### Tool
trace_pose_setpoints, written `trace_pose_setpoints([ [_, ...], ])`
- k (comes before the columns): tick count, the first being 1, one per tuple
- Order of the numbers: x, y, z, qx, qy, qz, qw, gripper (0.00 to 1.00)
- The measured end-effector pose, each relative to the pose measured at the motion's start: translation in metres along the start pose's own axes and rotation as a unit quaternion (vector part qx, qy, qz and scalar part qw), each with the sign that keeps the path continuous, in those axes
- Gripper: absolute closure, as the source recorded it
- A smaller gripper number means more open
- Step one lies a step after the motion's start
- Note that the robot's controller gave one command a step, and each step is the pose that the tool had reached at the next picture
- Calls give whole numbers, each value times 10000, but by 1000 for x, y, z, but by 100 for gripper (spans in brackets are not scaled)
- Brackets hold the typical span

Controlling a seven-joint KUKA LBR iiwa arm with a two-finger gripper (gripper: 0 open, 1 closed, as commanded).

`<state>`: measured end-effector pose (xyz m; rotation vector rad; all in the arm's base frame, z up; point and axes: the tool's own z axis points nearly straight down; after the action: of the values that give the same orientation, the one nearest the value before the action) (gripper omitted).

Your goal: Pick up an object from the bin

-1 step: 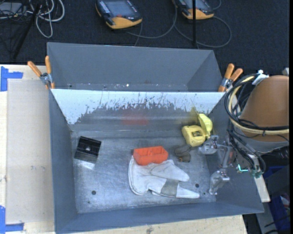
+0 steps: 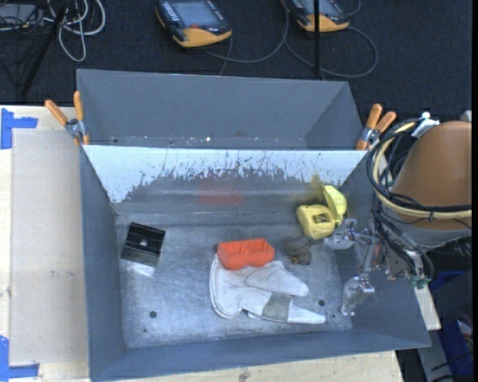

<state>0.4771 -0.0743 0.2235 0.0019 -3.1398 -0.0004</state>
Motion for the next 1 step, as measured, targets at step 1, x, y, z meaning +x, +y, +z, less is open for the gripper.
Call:
trace_pose_setpoints([
  [1,1,10,76,-2,-25,403,9992,0],
])
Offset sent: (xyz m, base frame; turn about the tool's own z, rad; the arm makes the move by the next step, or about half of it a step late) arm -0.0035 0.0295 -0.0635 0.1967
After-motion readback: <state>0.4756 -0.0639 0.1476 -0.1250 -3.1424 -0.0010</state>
